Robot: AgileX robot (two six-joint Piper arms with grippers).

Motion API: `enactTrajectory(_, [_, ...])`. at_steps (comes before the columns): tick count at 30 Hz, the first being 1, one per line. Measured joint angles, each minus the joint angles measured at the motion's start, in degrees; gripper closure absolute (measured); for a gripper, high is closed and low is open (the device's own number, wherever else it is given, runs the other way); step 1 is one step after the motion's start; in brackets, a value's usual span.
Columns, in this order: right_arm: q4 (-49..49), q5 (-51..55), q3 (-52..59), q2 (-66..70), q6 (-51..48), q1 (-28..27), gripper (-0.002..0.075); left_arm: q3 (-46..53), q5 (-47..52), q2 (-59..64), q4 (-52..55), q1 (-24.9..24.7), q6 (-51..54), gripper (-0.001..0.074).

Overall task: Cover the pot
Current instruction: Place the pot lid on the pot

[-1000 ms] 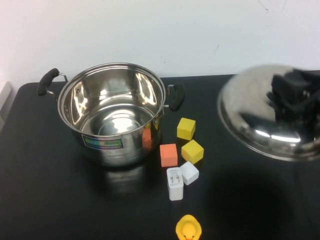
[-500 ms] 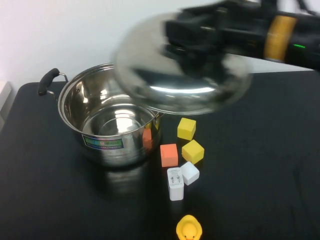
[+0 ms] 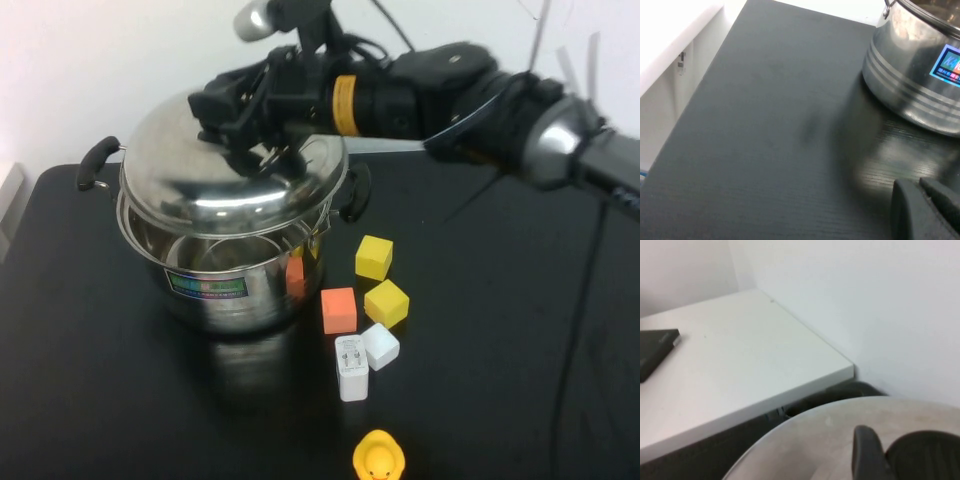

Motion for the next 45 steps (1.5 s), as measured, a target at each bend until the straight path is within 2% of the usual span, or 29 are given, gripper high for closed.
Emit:
enactTrajectory(12, [-1.0,1.8,-4.6,6.2,0.3,0.1,0.0385,0.0,0.0,0.0,0.0,0.0,0.1,0.0736])
enactTrajectory(29, [1.6,3.7,-4.8,8.0,-12.0,2.3,0.0385,0.0,0.0,0.0,0.1,0.0,0.1,0.0737])
enactTrajectory(45, [3.0,6.0,-4.9,8.8,-12.0,2.5,0.0385,0.0,0.0,0.0,0.1,0.0,0.2,0.0737])
